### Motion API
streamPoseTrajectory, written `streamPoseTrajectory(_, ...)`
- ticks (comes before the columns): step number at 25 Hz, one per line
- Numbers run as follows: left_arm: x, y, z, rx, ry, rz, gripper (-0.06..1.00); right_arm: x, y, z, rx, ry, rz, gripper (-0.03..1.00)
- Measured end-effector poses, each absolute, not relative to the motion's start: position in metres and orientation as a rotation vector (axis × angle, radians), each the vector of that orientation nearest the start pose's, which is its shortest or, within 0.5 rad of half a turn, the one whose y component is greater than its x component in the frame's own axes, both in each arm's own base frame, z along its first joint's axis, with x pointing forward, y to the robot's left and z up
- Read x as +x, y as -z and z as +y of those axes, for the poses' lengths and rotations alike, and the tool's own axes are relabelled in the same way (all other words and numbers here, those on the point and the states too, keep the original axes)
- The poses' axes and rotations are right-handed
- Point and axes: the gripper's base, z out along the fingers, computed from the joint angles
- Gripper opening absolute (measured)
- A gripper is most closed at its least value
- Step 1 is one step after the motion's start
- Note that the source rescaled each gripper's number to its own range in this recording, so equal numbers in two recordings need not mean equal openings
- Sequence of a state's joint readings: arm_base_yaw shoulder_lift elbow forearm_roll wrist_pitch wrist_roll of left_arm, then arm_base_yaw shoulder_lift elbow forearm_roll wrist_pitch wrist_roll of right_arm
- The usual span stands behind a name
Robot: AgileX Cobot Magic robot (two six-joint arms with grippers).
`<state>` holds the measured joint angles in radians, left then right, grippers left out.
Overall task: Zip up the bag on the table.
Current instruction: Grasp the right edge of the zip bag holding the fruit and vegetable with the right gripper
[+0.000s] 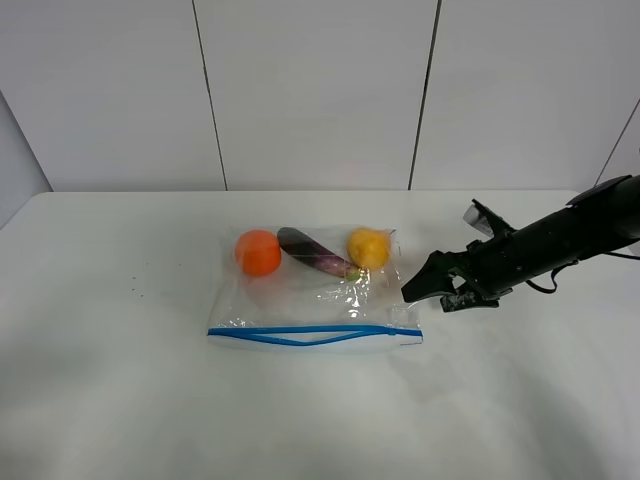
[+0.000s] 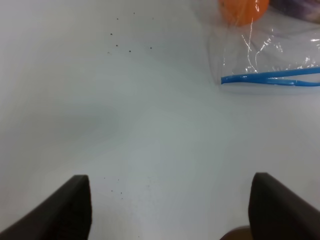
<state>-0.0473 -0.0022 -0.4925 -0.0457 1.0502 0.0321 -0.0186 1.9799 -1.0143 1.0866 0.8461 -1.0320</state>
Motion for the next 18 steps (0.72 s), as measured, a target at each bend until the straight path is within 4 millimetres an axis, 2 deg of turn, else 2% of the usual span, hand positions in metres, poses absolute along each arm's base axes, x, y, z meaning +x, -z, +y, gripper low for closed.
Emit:
streamPoseTrajectory(9,-0.004,-0.276,-0.003,0.083,0.064,2.037,1.0,0.343,-0.092,0.06,-0.361,-1.151,2.657,1.0)
streamPoseTrajectory(18,-0.004,-0.276,-0.003,0.083,0.064,2.037,1.0,0.341,-0.076,0.065,-0.374,-1.279,2.615,1.0)
